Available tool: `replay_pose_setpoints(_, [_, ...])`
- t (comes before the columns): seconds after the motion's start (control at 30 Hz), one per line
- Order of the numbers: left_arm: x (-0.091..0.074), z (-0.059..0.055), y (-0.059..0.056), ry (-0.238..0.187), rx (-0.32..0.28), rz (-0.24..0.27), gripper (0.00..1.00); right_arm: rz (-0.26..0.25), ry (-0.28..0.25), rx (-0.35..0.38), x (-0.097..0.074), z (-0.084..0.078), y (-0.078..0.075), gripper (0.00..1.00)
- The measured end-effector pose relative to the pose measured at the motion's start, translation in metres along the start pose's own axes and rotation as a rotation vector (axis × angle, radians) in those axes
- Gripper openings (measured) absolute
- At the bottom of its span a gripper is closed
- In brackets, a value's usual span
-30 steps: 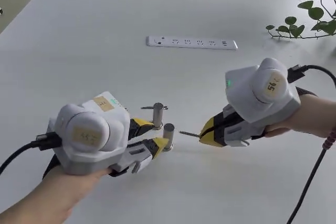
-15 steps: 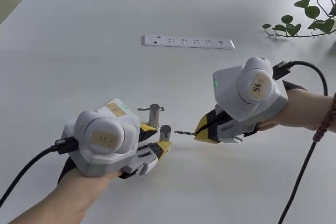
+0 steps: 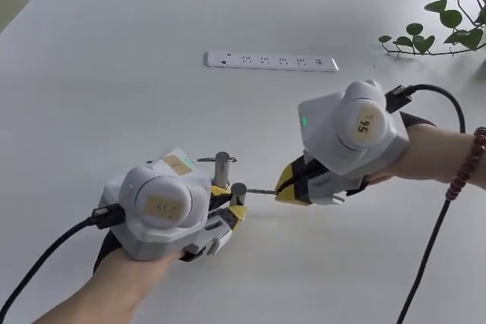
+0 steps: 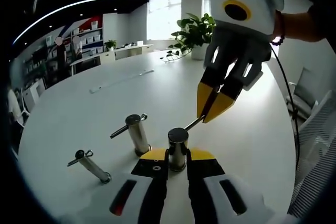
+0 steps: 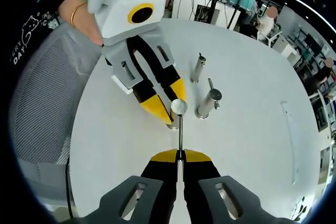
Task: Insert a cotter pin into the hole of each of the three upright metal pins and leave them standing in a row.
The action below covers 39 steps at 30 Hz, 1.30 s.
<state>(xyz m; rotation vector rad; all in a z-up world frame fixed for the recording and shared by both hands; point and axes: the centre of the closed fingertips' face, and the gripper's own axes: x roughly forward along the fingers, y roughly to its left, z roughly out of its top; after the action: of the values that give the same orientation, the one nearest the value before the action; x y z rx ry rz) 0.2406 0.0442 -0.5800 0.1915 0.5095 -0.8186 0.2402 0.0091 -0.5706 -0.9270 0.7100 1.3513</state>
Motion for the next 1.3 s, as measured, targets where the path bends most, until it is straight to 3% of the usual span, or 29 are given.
replay_pose_setpoints(0.33, [0.003,-0.003,0.001,0.002,-0.017,0.005,0.12,-0.001,0.023,-0.036,0.000,0.001,-0.001,0.00])
replay_pose_setpoints(0.83, [0.004,-0.004,0.000,-0.030,-0.065,0.018,0.12,-0.002,0.056,-0.098,0.007,0.014,-0.003,0.00])
replay_pose_setpoints(1.3, [0.006,-0.006,0.000,-0.033,-0.094,0.044,0.12,0.022,0.050,-0.031,0.010,0.027,-0.001,0.00])
